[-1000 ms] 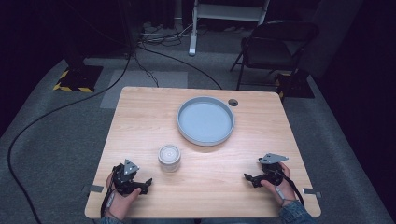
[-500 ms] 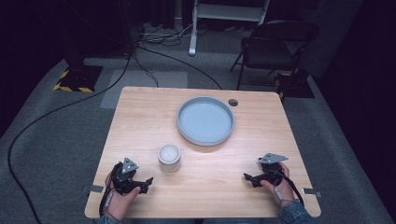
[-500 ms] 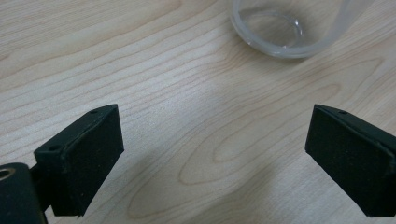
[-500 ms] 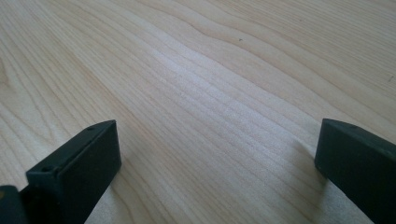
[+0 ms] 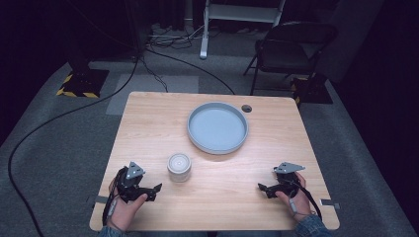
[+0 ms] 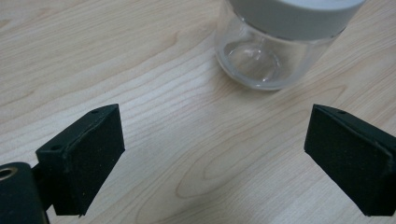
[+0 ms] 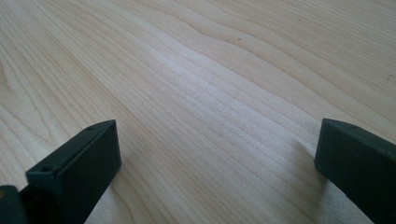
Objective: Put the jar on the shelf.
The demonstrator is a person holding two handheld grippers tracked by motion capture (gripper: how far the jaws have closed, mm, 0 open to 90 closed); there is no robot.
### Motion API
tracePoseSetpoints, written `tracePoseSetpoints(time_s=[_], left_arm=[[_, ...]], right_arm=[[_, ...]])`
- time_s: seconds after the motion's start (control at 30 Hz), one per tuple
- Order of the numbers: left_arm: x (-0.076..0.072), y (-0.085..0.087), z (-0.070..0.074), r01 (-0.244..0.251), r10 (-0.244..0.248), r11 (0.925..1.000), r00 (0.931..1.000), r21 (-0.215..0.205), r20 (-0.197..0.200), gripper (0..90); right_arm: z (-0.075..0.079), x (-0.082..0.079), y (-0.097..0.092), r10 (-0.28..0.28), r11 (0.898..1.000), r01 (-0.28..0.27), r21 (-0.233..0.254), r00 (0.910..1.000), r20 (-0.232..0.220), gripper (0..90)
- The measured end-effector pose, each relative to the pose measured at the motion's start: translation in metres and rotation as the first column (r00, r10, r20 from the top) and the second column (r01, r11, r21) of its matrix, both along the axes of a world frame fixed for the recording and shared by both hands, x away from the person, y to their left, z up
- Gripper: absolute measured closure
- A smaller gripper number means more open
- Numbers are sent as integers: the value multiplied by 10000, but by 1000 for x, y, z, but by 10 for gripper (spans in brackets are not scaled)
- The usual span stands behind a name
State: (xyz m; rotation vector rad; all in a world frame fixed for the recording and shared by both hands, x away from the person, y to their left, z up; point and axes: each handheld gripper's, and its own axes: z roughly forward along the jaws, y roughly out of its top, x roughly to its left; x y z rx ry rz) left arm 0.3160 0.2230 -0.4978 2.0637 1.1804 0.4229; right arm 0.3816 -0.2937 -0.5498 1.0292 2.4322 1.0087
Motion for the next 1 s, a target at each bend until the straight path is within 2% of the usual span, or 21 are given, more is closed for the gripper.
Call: tracePoseSetpoints(time_s=[0.33,0.43,0.7,1.0], left_arm=[[5,-8,16,288,-286,9995,9995,-114,163,46],[8,-12,18,374,-372,9988,9993,-328,83,47],[16,-23,23,626,-623,9977,9980,-266,132,47],[22,-32,26,830,-809,9953,9958,-492,431,40]], right_arm=[[0,0,0,-2,10000,2,3,10000,-1,1],[0,0,0,-1,10000,1,2,10000,-1,1],[0,0,0,0,10000,0,4,10000,0,1],[0,0,0,-2,10000,2,4,10000,-1,1]])
